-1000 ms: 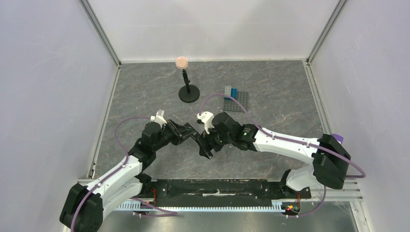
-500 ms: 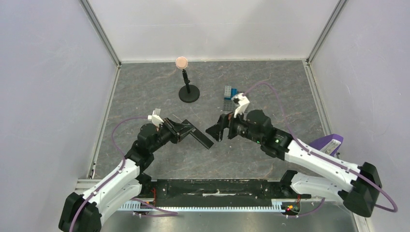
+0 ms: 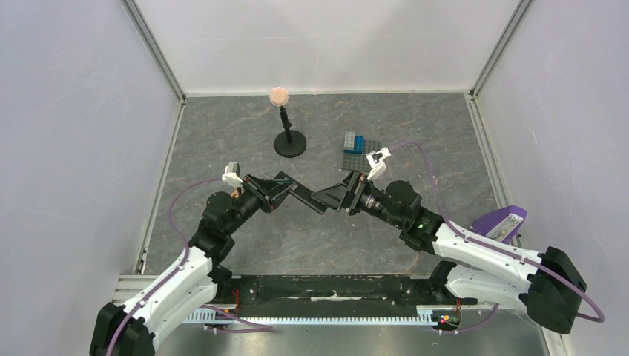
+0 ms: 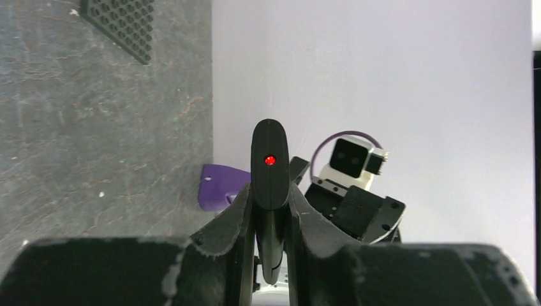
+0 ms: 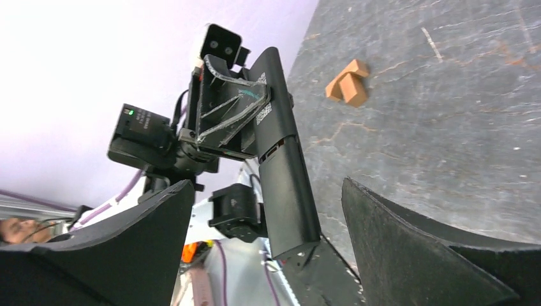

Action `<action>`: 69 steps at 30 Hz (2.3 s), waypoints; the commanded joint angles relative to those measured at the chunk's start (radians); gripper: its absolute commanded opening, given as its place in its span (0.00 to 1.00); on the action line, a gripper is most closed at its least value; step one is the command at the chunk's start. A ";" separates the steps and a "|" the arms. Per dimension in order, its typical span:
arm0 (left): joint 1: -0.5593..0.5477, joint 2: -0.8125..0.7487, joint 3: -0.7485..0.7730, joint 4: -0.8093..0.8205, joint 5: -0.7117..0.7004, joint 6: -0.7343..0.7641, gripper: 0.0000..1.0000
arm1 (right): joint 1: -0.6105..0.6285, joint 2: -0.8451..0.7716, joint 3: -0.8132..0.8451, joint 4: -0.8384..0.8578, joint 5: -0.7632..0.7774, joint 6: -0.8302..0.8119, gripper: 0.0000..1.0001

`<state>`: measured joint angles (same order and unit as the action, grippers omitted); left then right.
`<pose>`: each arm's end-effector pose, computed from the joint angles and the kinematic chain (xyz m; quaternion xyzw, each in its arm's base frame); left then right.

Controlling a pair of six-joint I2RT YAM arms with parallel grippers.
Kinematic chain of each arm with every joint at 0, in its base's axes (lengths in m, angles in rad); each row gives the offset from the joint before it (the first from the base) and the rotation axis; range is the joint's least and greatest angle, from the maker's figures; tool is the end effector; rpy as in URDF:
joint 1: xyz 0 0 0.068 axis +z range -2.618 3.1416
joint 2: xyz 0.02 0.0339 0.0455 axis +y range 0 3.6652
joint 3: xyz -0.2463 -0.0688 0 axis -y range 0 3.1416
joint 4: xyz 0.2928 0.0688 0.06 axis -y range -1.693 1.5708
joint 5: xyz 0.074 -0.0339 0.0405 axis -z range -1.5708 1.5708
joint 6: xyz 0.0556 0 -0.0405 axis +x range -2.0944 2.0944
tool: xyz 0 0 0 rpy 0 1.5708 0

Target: Load the batteries into the remote control

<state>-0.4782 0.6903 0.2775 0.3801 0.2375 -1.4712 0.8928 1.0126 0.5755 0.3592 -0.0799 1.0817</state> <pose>0.2162 -0.1268 0.2036 -0.2674 0.6666 -0.6193 0.3172 0.1905 0.2436 0.2428 0.0422 0.7328 0.5824 0.3494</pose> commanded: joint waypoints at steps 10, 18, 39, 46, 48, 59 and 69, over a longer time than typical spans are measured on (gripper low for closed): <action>0.000 0.021 0.037 0.202 -0.006 -0.127 0.02 | 0.002 0.045 -0.045 0.190 -0.035 0.166 0.72; 0.000 0.002 0.037 0.206 -0.004 -0.147 0.02 | 0.003 0.114 -0.037 0.269 -0.043 0.178 0.57; 0.000 -0.002 0.007 0.277 0.008 -0.233 0.02 | 0.032 0.256 0.003 0.396 -0.038 0.224 0.30; 0.000 -0.008 0.003 0.282 0.016 -0.245 0.02 | 0.033 0.281 0.007 0.420 -0.034 0.237 0.25; 0.000 -0.007 0.003 0.286 0.020 -0.251 0.02 | 0.033 0.286 0.008 0.436 -0.027 0.242 0.24; -0.002 -0.005 0.008 0.257 0.047 -0.257 0.02 | 0.037 0.336 0.040 0.495 -0.016 0.274 0.24; -0.002 -0.004 0.005 0.247 0.066 -0.244 0.02 | 0.037 0.358 0.047 0.489 -0.014 0.292 0.24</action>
<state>-0.4572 0.7040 0.2676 0.5335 0.1829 -1.6238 0.9211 1.3407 0.5774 0.8562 -0.1238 1.3857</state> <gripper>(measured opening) 0.251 0.248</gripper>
